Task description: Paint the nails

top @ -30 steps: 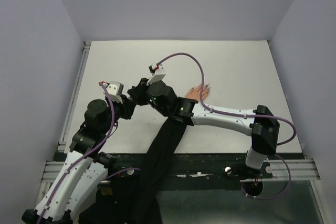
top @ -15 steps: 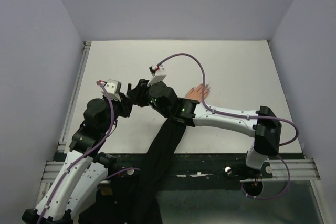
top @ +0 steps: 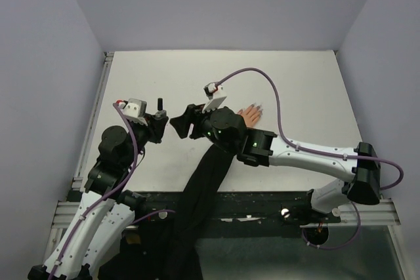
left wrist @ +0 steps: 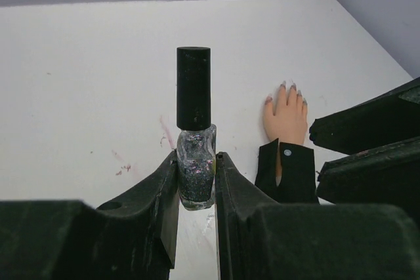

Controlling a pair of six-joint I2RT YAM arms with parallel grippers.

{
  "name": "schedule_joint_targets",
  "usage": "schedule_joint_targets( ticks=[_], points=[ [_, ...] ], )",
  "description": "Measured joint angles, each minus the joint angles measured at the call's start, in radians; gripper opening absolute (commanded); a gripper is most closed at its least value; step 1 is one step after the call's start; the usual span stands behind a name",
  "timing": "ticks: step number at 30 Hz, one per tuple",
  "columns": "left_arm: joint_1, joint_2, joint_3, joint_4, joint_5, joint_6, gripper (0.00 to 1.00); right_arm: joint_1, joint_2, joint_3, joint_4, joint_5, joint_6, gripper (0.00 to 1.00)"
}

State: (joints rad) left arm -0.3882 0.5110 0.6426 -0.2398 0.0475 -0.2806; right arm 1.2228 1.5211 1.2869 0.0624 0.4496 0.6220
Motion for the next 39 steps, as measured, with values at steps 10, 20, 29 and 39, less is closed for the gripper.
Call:
schedule_joint_targets(
  ticks=[10,20,29,39],
  points=[
    [0.000,-0.009,0.000,0.098,0.280,-0.005,0.00,-0.242,-0.229,-0.106,0.025,-0.444,-0.169,0.69],
    [0.000,0.055,-0.009,0.332,0.772,-0.130,0.00,-0.315,-0.296,-0.035,-0.074,-0.876,-0.306,0.66],
    [0.000,0.081,-0.024,0.419,0.916,-0.208,0.00,-0.315,-0.296,-0.033,-0.087,-1.040,-0.321,0.58],
    [0.000,0.083,-0.024,0.433,0.942,-0.221,0.00,-0.315,-0.278,-0.033,-0.053,-1.092,-0.318,0.52]
  ],
)
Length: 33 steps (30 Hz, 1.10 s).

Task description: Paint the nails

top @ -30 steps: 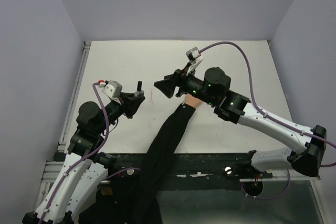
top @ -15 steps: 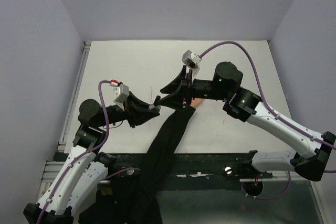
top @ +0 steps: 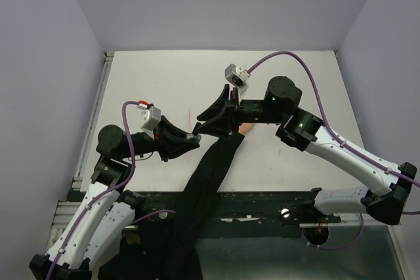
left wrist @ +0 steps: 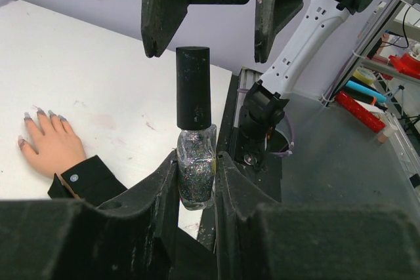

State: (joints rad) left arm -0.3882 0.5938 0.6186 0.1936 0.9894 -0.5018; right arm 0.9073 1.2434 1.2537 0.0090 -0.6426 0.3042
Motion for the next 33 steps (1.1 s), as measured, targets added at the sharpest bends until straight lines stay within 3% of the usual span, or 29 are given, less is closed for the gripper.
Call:
schedule_joint_targets(
  ticks=[16,25,33],
  points=[
    [0.000,0.001,0.000,0.000,0.000,-0.001,0.00,0.000,0.028,0.000,0.040,-0.042,0.009,0.36],
    [0.000,-0.004,-0.001,-0.003,-0.002,0.000,0.00,-0.005,0.033,0.000,0.040,-0.042,0.006,0.01],
    [0.000,-0.031,-0.006,-0.046,-0.052,0.023,0.00,-0.006,0.042,0.000,0.034,-0.024,0.006,0.01]
  ],
)
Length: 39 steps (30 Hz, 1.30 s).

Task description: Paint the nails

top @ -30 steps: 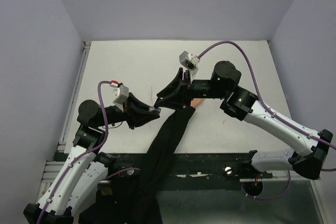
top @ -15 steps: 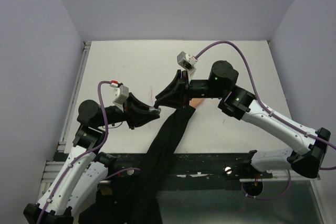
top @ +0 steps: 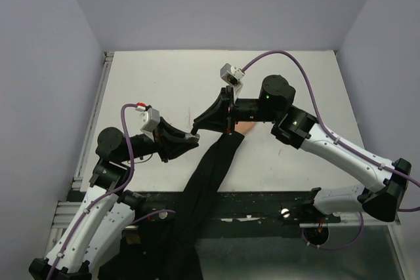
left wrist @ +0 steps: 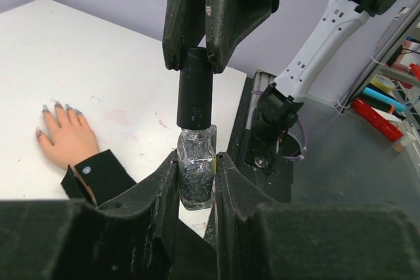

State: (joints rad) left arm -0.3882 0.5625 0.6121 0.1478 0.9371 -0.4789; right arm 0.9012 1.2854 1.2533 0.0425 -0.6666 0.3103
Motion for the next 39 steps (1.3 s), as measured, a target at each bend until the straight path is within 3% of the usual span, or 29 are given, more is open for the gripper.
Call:
schedule_joint_targets(
  ticks=[15,28,39],
  points=[
    [0.000,-0.022,-0.006,-0.218,-0.307,0.147,0.00,-0.006,0.140,0.057,-0.052,0.200,0.124,0.01],
    [-0.002,0.040,0.000,-0.365,-0.626,0.269,0.00,0.000,0.367,0.209,-0.159,0.396,0.366,0.01],
    [-0.002,0.104,0.017,-0.443,-0.792,0.331,0.00,0.022,0.511,0.331,-0.247,0.511,0.534,0.01]
  ],
)
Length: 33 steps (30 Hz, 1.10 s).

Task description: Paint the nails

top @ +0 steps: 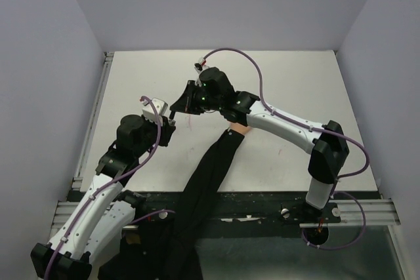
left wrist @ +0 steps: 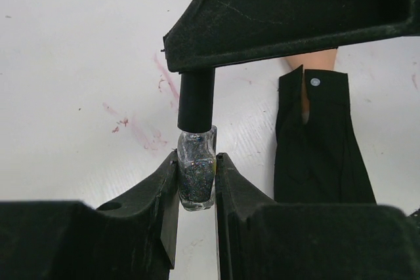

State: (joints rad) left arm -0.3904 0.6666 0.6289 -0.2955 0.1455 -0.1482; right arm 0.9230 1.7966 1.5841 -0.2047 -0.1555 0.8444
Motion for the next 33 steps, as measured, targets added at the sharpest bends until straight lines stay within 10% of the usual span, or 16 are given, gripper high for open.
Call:
schedule_joint_targets(
  ticks=[13,33],
  points=[
    [-0.016,0.086,0.042,-0.044,-0.143,0.061,0.00,0.013,0.118,0.138,-0.071,0.072,0.082,0.04],
    [-0.018,0.074,0.066,0.017,-0.031,0.044,0.00,0.034,-0.115,-0.016,-0.080,0.229,0.063,0.69]
  ],
)
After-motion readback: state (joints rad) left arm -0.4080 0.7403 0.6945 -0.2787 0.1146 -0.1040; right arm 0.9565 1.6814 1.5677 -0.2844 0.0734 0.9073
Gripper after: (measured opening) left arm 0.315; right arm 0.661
